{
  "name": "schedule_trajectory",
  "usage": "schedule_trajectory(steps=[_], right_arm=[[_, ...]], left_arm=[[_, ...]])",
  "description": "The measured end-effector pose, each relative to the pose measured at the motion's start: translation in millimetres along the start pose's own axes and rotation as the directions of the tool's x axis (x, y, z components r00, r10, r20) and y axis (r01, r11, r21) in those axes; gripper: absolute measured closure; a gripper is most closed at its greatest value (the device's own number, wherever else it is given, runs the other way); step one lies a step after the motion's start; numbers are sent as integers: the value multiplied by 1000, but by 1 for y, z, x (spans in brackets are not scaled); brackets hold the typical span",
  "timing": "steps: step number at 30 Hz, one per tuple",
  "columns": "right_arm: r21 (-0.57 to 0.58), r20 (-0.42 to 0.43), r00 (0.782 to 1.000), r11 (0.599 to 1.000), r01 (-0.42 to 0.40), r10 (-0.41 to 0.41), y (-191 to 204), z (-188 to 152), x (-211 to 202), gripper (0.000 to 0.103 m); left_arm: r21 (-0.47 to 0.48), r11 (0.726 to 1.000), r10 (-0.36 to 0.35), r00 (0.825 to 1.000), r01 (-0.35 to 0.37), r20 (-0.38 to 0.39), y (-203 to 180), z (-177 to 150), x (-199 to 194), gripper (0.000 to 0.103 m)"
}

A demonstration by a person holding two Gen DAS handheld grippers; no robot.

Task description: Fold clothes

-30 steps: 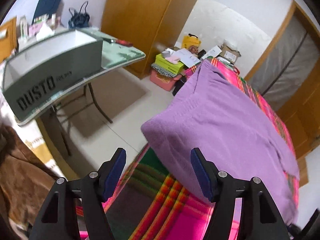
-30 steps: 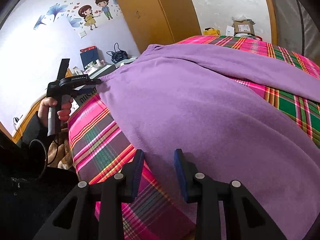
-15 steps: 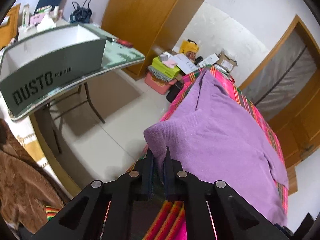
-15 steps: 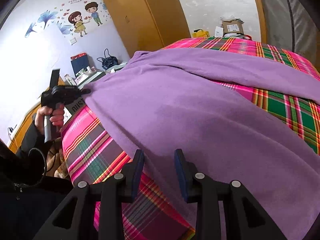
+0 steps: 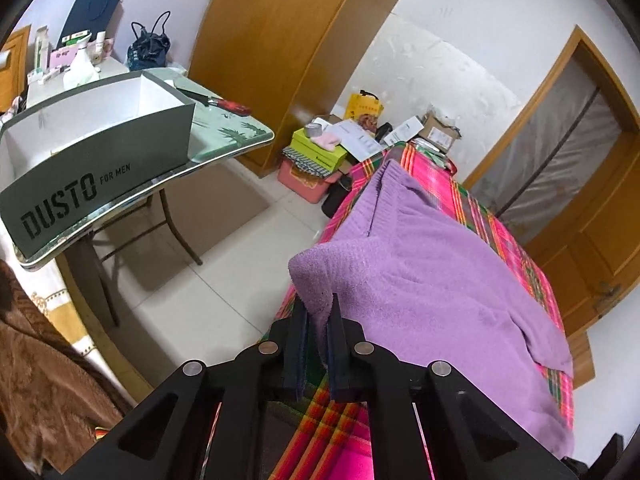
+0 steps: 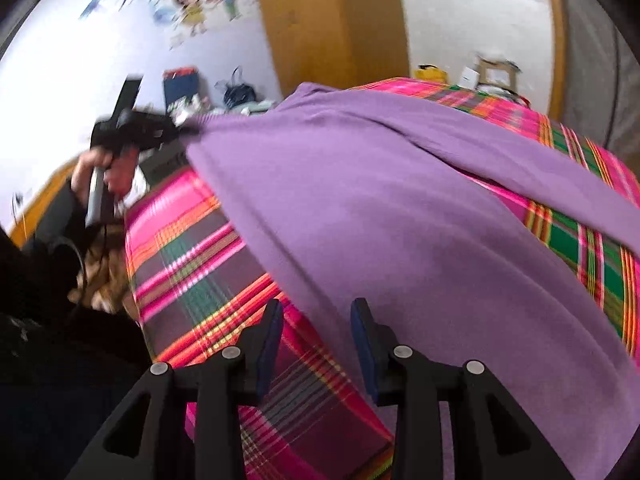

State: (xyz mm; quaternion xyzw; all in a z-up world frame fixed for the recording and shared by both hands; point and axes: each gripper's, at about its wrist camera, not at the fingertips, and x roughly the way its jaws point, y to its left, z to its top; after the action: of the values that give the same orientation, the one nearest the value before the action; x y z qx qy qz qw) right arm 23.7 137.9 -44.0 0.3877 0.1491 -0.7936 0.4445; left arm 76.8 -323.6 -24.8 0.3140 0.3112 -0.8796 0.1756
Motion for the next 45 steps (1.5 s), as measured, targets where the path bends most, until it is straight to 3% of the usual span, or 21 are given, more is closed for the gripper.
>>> schedule_trajectory(steps=[4,5,6,11,19,25,28,30,36,38,41,45], right_arm=[[-103,-18,999,994,40,-42,11,1,7,70],[-113,-16,999,993,44,-46,11,1,7,95],[-119,-15,998,991,53,-56,11,2,7,101],[-169,36,999,985,18,-12,19,5,-18,101],[-180,-54,997,982,-66,57,23,-16,-3,101],[-171,-74,993,980,-100,88,19,-14,-3,96],[-164,-58,994,982,-97,89,19,-9,-9,94],[-151,-25,995,984,-96,93,15,-4,-17,93],[-39,131,990,998,-55,59,-13,19,-40,90],[-1,136,990,1000,-30,30,-23,27,-34,90],[42,126,992,999,10,-15,-35,40,-24,90],[57,121,992,998,33,-40,-43,55,-15,90]], left_arm=[[5,1000,-7,1000,7,6,-3,1,-5,95],[6,1000,-8,1000,8,6,-3,1,-6,95],[7,1000,-10,1000,10,6,-3,2,-7,95],[24,1000,-10,1000,9,19,-1,-1,-23,95],[-2,999,35,997,-35,-75,24,-22,-4,95],[22,1000,21,994,-19,-108,26,-24,-1,94],[23,1000,-12,992,15,-127,30,-23,-6,86],[19,1000,-15,993,17,-118,35,-21,-14,67],[84,995,47,999,-45,-20,25,5,-33,65],[127,992,27,1000,-25,-13,8,20,-29,65],[215,976,-28,999,32,-22,-27,43,-12,42],[339,939,-40,996,66,-82,-71,72,34,41]])
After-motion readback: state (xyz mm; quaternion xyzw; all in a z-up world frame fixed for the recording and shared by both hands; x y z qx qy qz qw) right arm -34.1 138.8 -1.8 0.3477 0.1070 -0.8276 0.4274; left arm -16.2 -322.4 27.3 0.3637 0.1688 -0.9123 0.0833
